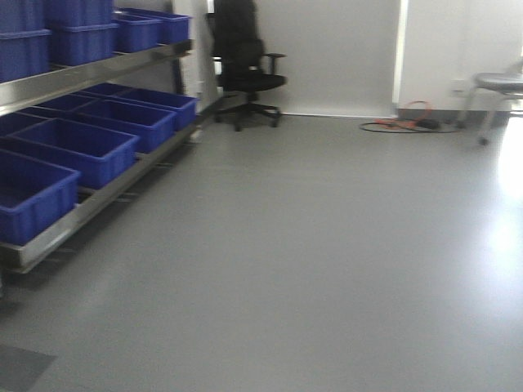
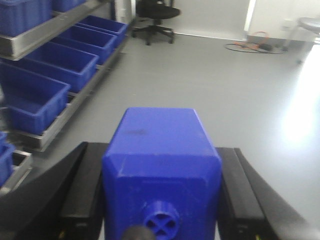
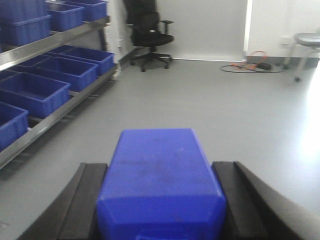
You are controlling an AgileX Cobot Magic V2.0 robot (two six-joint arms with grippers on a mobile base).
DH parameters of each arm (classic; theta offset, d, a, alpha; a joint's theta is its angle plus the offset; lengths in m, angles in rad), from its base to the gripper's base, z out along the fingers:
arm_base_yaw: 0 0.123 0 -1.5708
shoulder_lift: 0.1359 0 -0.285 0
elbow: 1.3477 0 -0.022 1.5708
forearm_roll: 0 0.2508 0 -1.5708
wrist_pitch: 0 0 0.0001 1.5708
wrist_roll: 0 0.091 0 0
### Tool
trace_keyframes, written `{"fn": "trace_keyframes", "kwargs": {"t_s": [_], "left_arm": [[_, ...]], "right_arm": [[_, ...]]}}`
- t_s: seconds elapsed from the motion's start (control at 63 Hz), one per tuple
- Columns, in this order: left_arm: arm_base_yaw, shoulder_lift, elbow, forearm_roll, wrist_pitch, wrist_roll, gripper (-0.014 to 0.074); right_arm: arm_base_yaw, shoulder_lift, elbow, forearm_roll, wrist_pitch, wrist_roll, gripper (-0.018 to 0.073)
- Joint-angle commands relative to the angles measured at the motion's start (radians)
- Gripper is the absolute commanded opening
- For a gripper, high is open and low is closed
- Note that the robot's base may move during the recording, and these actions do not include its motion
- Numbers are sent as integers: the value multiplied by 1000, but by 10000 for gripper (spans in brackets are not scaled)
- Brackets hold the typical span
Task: Pick and sort blue part to right shelf
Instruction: 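Turn the base toward the shelf of blue bins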
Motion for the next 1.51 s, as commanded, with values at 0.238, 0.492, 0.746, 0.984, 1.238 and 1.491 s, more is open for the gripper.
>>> {"fn": "trace_keyframes", "kwargs": {"t_s": [0.238,0.492,0.746,0.984,1.238,1.491], "left_arm": [[0,7,-30,-8,-90,-6,368],[0,7,-30,-8,-90,-6,368],[0,7,-30,-8,-90,-6,368],[0,7,-30,-8,-90,-6,368],[0,7,-30,-8,-90,-6,368],[0,7,-30,-8,-90,-6,368]], "right_arm": [[-7,5,-30,-2,-93,-6,281],[-7,5,-30,-2,-93,-6,281],[-7,5,-30,-2,-93,-6,281],[-7,5,-30,-2,-93,-6,281],[-7,5,-30,-2,-93,-6,281],[-7,5,-30,-2,-93,-6,281]]}}
